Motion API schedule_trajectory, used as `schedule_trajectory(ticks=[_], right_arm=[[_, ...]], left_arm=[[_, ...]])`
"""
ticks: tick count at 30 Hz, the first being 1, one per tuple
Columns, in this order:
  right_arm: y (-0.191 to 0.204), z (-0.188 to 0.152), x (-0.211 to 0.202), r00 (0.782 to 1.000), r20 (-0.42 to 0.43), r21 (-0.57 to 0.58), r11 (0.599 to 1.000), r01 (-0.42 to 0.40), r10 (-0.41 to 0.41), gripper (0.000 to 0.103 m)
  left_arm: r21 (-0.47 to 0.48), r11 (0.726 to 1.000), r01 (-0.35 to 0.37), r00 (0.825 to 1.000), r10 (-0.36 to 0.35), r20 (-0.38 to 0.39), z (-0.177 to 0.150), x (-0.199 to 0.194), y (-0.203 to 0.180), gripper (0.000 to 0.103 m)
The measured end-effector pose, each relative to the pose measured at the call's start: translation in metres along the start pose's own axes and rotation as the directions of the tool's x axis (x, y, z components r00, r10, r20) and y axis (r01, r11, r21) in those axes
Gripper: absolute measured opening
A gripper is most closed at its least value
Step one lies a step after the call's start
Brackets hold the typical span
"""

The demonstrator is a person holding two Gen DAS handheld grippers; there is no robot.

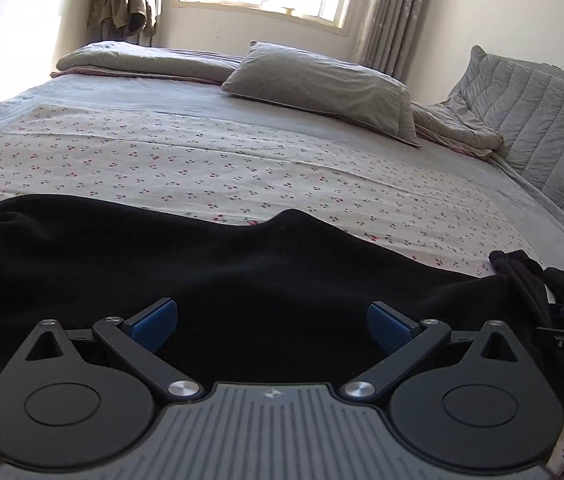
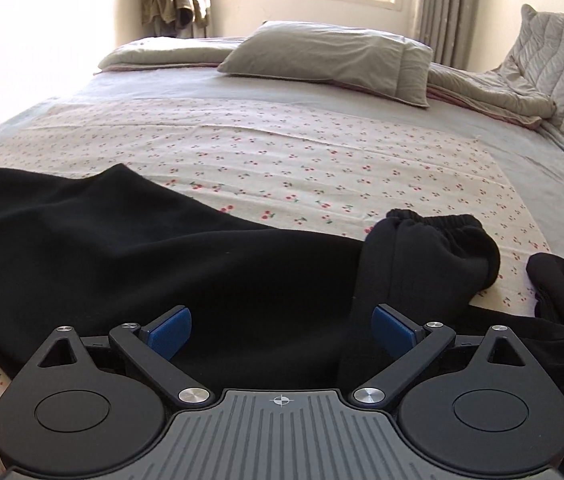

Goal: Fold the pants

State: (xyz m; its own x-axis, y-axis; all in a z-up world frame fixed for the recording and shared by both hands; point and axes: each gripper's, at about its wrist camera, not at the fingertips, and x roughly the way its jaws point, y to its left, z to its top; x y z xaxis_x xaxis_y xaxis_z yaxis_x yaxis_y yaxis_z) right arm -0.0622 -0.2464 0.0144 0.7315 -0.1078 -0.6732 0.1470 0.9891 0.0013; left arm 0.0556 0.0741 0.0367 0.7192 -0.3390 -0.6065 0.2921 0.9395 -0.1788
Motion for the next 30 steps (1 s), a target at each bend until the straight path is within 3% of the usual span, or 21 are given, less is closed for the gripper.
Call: schedule_trajectory(ticks=[5,10,19,24,26,28,30], right_arm=[[-0.030,0.000,0.007,0.998,0.014,0.057,0.997,0.058,-0.059,0.099],[-0.055,0.003,0.021,0.999,0.003,0.129,0.991,0.046,-0.047,0.099],[-0.088,0.008,0.058,0.999,-0.001,0.231,0.972,0.048,-0.049,0.099],[-0.077,0.015,0.082,0.995,0.009,0.131,0.986,0.102,-0.104,0.095],[-0.072,0.018,0.087,0.990,0.026,0.083,0.987,0.139,-0.141,0.080],[-0.073,0.022,0.088,0.988,0.042,0.075,0.987,0.144,-0.148,0.036],[-0.076,0.024,0.082,0.989,0.052,0.099,0.986,0.134,-0.140,0.017]], left_arm=[[0.098,0.991,0.085,0.996,-0.082,-0.040,-0.009,0.027,-0.051,0.103],[0.207,0.965,0.161,0.986,-0.147,-0.078,-0.026,0.047,-0.098,0.103],[0.273,0.926,0.259,0.963,-0.227,-0.143,-0.044,0.071,-0.131,0.103],[0.407,0.876,0.259,0.966,-0.226,-0.129,-0.060,0.067,-0.144,0.103],[0.464,0.849,0.252,0.968,-0.227,-0.112,-0.065,0.065,-0.151,0.103],[0.486,0.836,0.255,0.966,-0.237,-0.099,-0.067,0.062,-0.153,0.103],[0.491,0.827,0.274,0.961,-0.259,-0.100,-0.067,0.059,-0.152,0.103]])
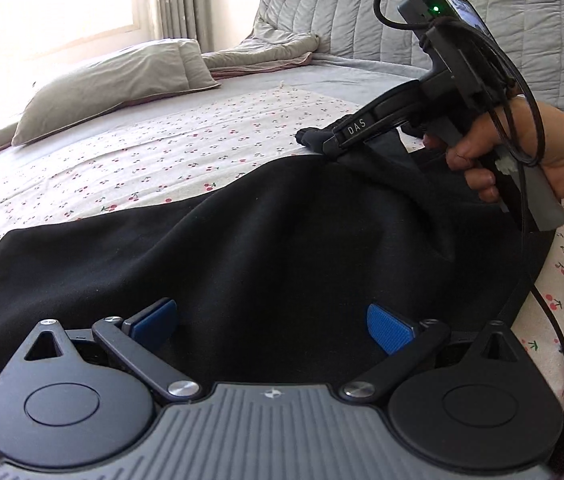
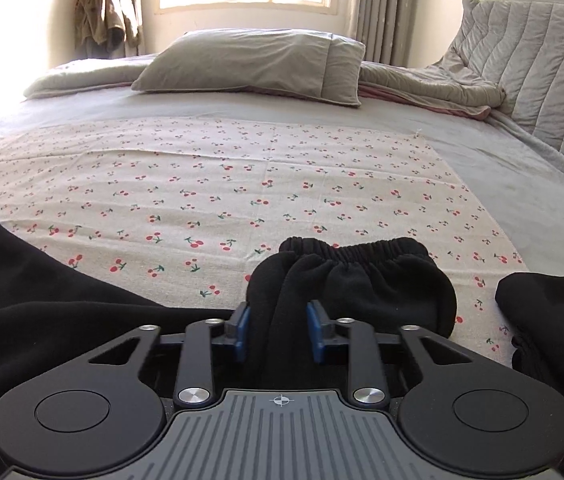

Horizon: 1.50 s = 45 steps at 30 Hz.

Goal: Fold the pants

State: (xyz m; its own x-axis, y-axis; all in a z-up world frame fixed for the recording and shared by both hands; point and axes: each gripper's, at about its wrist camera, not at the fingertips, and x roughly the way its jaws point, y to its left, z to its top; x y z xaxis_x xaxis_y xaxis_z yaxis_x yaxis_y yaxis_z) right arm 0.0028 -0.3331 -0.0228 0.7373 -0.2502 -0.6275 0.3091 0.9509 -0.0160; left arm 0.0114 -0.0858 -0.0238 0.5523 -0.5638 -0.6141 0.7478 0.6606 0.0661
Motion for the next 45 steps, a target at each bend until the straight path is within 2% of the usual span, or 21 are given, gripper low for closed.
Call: schedule_trajectory(ticks=[3,7,15,19,20,22,23,26,29,32,34,35,37,38,39,40,43,45], right_arm=[[-0.011,0.003,-0.021,0.998,0.045,0.031,0.998,0.045,-0.047,0.009],[-0.037,0.000,-0.057,0.994,0.086,0.103,0.993,0.062,-0.071,0.008],[-0.106,-0.042,-0.105,0.998,0.047,0.296,0.955,0.023,-0.039,0.009],[-0.134,-0.064,-0.113,0.997,0.066,0.371,0.927,-0.052,0.030,0.020],[-0.139,-0.066,-0.114,0.996,0.071,0.388,0.918,-0.075,0.051,0.023],[-0.149,-0.069,-0.115,0.991,0.094,0.443,0.888,-0.125,0.092,0.044],[-0.152,-0.069,-0.115,0.989,0.105,0.466,0.874,-0.142,0.104,0.049],[-0.158,-0.066,-0.109,0.985,0.102,0.521,0.837,-0.170,0.137,0.052],[-0.155,-0.062,-0.098,0.992,0.053,0.541,0.832,-0.125,0.114,0.052],[-0.145,-0.056,-0.087,0.998,0.025,0.503,0.862,-0.060,0.055,0.045],[-0.140,-0.047,-0.085,1.000,0.023,0.483,0.875,-0.016,0.006,0.010],[-0.140,-0.042,-0.087,0.999,0.042,0.485,0.874,-0.022,0.002,0.010],[-0.143,-0.028,-0.099,0.994,0.105,0.513,0.856,-0.065,0.012,0.006],[-0.144,-0.021,-0.108,0.991,0.135,0.513,0.855,-0.076,0.008,0.005],[-0.144,-0.016,-0.117,0.987,0.162,0.505,0.859,-0.084,0.002,0.005],[-0.143,-0.012,-0.127,0.984,0.180,0.497,0.863,-0.090,-0.001,0.005],[-0.142,-0.012,-0.145,0.983,0.184,0.483,0.871,-0.086,-0.006,0.005],[-0.141,-0.021,-0.153,0.987,0.164,0.461,0.884,-0.070,-0.007,0.005]], left_arm=[[0.016,0.999,0.033,0.999,-0.033,0.018,-0.001,-0.005,-0.003,0.103],[0.083,0.994,0.064,0.996,-0.068,0.052,-0.004,-0.013,-0.014,0.103],[0.186,0.974,0.128,0.988,-0.142,0.060,-0.014,-0.023,-0.033,0.103],[0.205,0.967,0.153,0.983,-0.170,0.066,-0.016,-0.026,-0.037,0.100],[0.202,0.966,0.162,0.981,-0.179,0.069,-0.015,-0.026,-0.037,0.096],[0.191,0.964,0.187,0.976,-0.204,0.076,-0.015,-0.026,-0.038,0.089],[0.184,0.963,0.197,0.974,-0.215,0.078,-0.014,-0.026,-0.038,0.084],[0.149,0.963,0.227,0.966,-0.241,0.089,-0.009,-0.022,-0.041,0.079],[0.122,0.962,0.243,0.963,-0.255,0.088,-0.005,-0.018,-0.041,0.076],[0.125,0.963,0.241,0.965,-0.251,0.073,-0.002,-0.009,-0.044,0.075],[0.126,0.965,0.228,0.969,-0.237,0.064,0.000,-0.003,-0.047,0.075],[0.123,0.968,0.220,0.972,-0.228,0.060,0.001,-0.001,-0.048,0.073],[0.117,0.974,0.197,0.977,-0.205,0.066,0.003,0.002,-0.049,0.067],[0.116,0.978,0.175,0.980,-0.185,0.077,0.004,0.001,-0.049,0.052],[0.116,0.983,0.142,0.983,-0.153,0.098,0.004,-0.003,-0.047,0.016],[0.113,0.987,0.113,0.985,-0.127,0.118,0.006,-0.007,-0.046,0.005],[0.094,0.990,0.103,0.974,-0.120,0.191,0.016,-0.030,-0.036,0.005],[0.108,0.987,0.117,0.970,-0.137,0.201,0.019,-0.043,-0.032,0.005]])
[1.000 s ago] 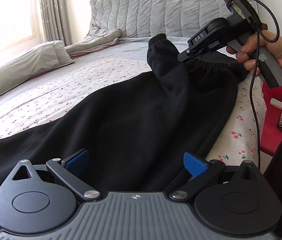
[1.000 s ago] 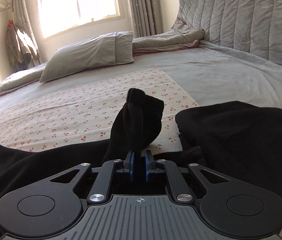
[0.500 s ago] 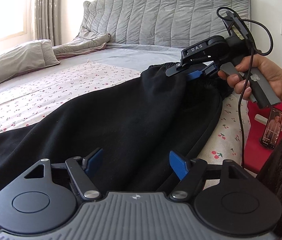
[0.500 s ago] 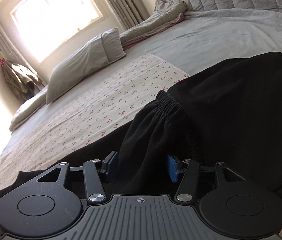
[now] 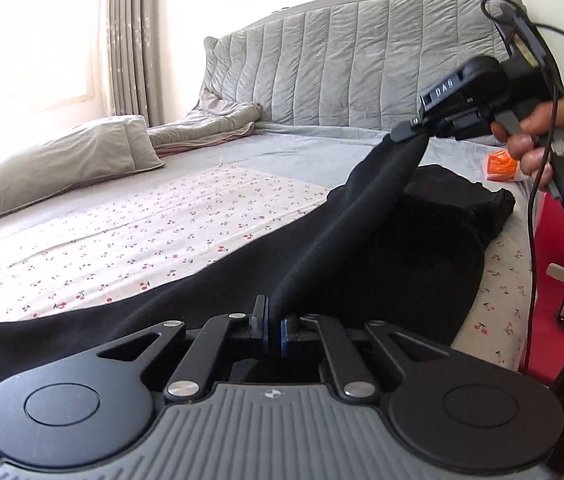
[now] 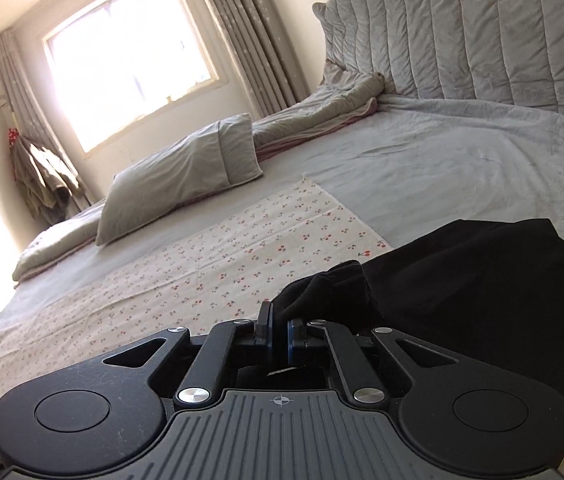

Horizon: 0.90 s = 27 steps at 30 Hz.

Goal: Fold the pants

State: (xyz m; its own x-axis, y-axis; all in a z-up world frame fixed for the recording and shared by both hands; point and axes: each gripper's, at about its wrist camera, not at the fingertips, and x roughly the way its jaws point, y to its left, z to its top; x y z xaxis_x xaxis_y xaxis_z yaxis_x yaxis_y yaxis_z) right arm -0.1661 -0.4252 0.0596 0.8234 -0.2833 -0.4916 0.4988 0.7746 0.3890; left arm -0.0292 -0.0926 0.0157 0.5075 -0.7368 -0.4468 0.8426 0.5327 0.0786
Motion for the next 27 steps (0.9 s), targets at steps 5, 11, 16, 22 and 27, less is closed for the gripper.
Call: schedule_trajectory(ticks=[5,11,16,22,27], right_arm=[[-0.012,-0.037,-0.015,0.994,-0.107,-0.028,0.999,0.019,-0.021,0.005],[-0.014,-0.079,-0.018,0.977,-0.187,-0.106,0.991,0.082,-0.101,0.005],[-0.018,-0.093,-0.012,0.963,-0.232,-0.140,0.984,0.106,-0.137,0.007],[-0.004,-0.082,-0.035,0.973,-0.172,-0.187,0.975,0.121,-0.154,0.044],[0.016,-0.066,-0.062,0.990,-0.057,-0.237,0.965,0.115,-0.132,0.073]], left_arm=[[0.091,0.994,0.055,0.995,-0.047,-0.086,-0.009,-0.012,-0.008,0.005],[0.124,0.989,0.087,0.982,-0.064,-0.178,-0.024,-0.003,-0.014,0.005],[0.097,0.987,0.127,0.959,-0.097,-0.266,-0.033,0.009,-0.012,0.005],[0.018,0.989,0.147,0.963,-0.139,-0.232,-0.033,-0.004,0.002,0.046],[-0.006,0.998,0.060,0.986,-0.061,-0.158,-0.027,-0.029,0.028,0.079]])
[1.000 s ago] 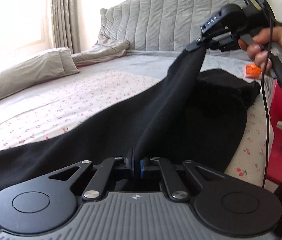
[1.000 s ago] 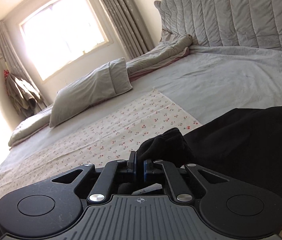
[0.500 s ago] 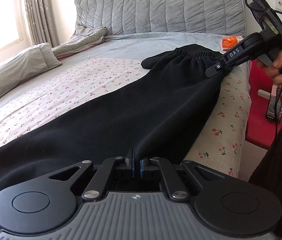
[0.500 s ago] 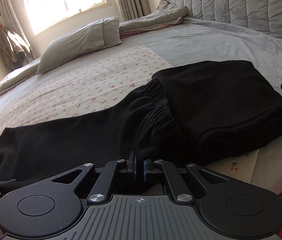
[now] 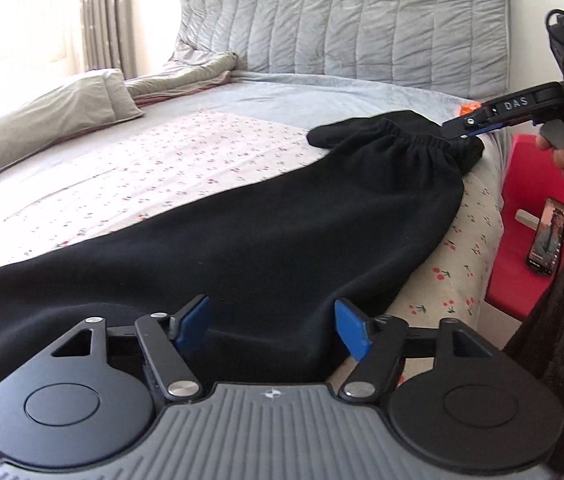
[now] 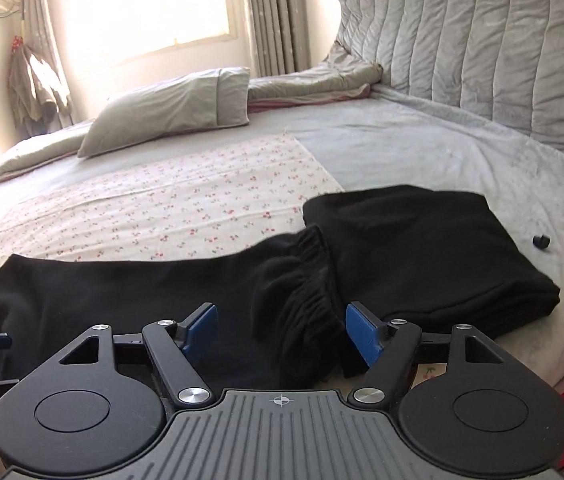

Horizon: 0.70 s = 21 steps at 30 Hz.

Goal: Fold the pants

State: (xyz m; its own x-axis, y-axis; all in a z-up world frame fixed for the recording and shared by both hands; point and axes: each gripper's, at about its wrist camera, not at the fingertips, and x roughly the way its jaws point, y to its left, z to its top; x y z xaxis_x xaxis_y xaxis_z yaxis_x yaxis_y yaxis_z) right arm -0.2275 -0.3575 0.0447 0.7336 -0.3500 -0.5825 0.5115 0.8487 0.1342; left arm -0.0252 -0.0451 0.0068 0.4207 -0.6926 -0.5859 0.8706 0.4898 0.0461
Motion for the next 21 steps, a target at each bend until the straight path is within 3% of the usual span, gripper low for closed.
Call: schedule_trajectory(ticks=[3,7,12,15,17,20,21], right_arm=[[0.017,0.008,-0.002,0.998,0.015,-0.026,0.998,-0.059,0.059,0.082],[0.057,0.013,0.015,0.983,-0.019,-0.087,0.979,-0.183,0.182,0.083],[0.122,-0.005,0.040,0.944,-0.124,-0.206,0.923,-0.326,0.306,0.083],[0.158,-0.026,0.043,0.897,-0.176,-0.295,0.848,-0.440,0.405,0.083],[0.179,-0.040,0.039,0.864,-0.188,-0.384,0.775,-0.502,0.467,0.080],[0.216,-0.060,0.029,0.829,-0.215,-0.523,0.656,-0.544,0.517,0.067],[0.227,-0.066,0.027,0.812,-0.232,-0.559,0.610,-0.562,0.536,0.056]], left_arm=[[-0.072,0.994,-0.083,0.996,0.084,0.009,-0.002,-0.011,0.027,0.083],[-0.152,0.978,-0.141,0.990,0.138,-0.031,-0.010,-0.021,0.060,0.085],[-0.204,0.937,-0.282,0.959,0.269,-0.089,-0.027,-0.039,0.079,0.085],[-0.256,0.881,-0.398,0.917,0.373,-0.141,-0.040,-0.054,0.092,0.085],[-0.302,0.825,-0.477,0.879,0.449,-0.161,-0.050,-0.070,0.104,0.085],[-0.409,0.714,-0.568,0.816,0.552,-0.171,-0.069,-0.102,0.128,0.084],[-0.447,0.668,-0.595,0.791,0.587,-0.175,-0.075,-0.112,0.136,0.084]])
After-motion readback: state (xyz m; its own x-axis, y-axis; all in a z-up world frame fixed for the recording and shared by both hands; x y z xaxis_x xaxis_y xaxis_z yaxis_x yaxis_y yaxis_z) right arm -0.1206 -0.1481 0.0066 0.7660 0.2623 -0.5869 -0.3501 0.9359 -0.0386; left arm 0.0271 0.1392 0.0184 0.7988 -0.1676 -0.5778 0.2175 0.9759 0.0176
